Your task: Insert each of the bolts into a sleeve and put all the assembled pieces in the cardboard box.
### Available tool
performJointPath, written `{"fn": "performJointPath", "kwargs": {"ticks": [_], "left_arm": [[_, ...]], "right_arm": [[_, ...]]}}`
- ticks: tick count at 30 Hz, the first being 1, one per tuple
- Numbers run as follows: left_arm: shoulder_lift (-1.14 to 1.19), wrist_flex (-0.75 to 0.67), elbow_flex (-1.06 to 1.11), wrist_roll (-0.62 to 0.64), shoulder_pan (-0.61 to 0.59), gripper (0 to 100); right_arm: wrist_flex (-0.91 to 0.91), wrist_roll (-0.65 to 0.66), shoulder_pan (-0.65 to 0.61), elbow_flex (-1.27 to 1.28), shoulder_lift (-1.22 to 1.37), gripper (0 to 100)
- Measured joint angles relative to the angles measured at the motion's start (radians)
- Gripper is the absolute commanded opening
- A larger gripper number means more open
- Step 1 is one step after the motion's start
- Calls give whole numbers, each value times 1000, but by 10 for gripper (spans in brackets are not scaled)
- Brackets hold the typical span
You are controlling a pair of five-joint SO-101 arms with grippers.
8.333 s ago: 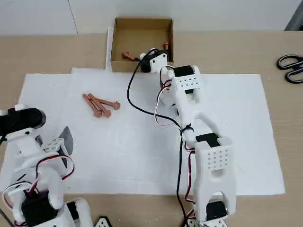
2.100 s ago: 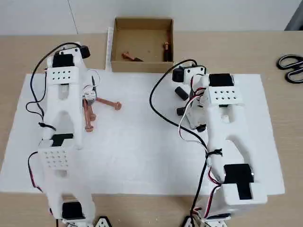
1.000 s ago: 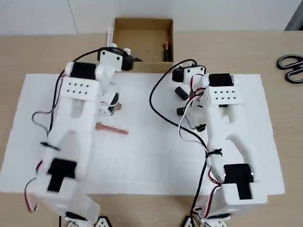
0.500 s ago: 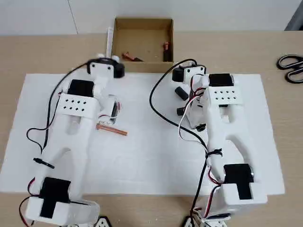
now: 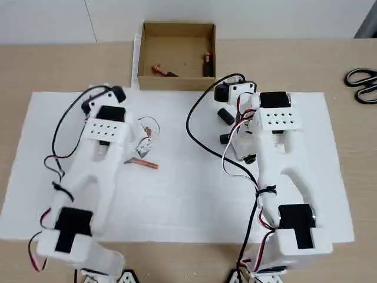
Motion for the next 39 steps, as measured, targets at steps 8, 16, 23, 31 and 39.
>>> {"fn": "performJointPath", "kwargs": {"ticks": [8, 16, 23, 31, 39], "left_arm": [[114, -9, -49, 91, -28, 90], [187, -14, -60, 106, -100, 89], [229, -17, -77, 106, -97, 42], [227, -25, -80, 110, -77, 5], [135, 20, -60, -104, -5, 5]], "right_arm": [[0, 0, 0, 0, 0, 7], [0, 0, 0, 0, 0, 7], [0, 0, 0, 0, 0, 7], [0, 0, 0, 0, 0, 7], [0, 0, 0, 0, 0, 7]]}}
